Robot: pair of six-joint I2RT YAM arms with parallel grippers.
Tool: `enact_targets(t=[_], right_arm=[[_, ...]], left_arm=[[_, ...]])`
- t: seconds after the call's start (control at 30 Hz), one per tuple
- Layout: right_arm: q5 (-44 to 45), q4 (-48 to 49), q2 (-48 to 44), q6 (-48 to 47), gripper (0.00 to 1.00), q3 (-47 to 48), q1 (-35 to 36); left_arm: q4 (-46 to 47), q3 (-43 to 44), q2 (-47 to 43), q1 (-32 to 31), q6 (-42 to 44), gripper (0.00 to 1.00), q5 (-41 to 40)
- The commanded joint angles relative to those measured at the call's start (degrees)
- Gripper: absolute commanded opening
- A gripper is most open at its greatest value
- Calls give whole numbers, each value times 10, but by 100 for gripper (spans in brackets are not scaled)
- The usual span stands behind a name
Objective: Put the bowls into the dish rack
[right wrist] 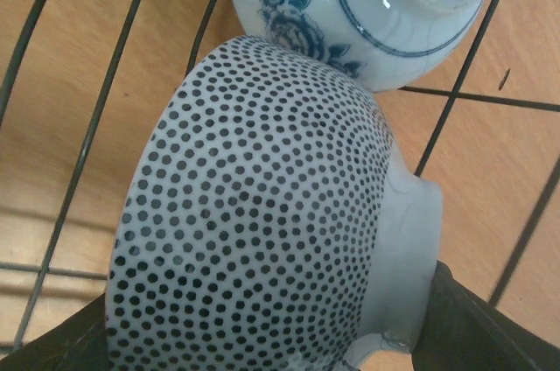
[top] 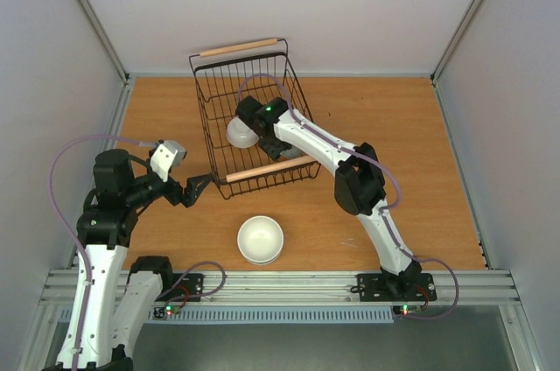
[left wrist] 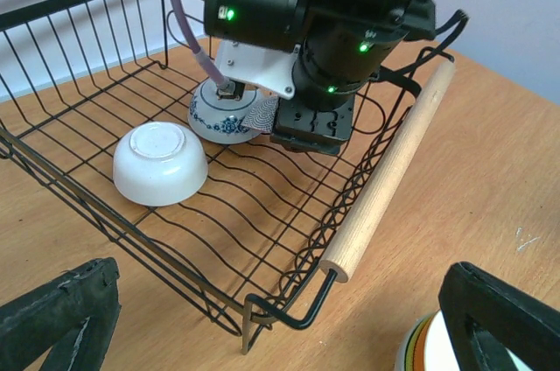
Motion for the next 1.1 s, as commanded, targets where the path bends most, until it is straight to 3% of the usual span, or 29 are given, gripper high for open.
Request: enact_targets(t=[0.0,0.1,0.2,0.27,0.37,0.4,0.73,0.93,1.07], right_arm=[[14,-35,21,8,1,37,5],[6,-36,27,10,7,36,5],[2,-36,30,11,26,36,7],[1,-35,32,8,47,36,11],[2,-29,34,3,89,36,21],[2,-27,35,0,97,36,23],[0,-19,28,-4,99,44,41],[-61,43,-67,11,99,21,44],[-41,102,-146,31,99,-6,44]], left_arm=[[18,1,0,2,2,100,8],[20,0,1,2,2,99,9],[21,0,2,1,3,99,8],[20,0,3,1,3,99,8],[21,0,2,1,3,99,7],[20,0,2,2,3,99,7],[21,0,-1,1,3,99,5],[19,1,-1,1,4,99,7],[18,1,-1,2,4,100,8]])
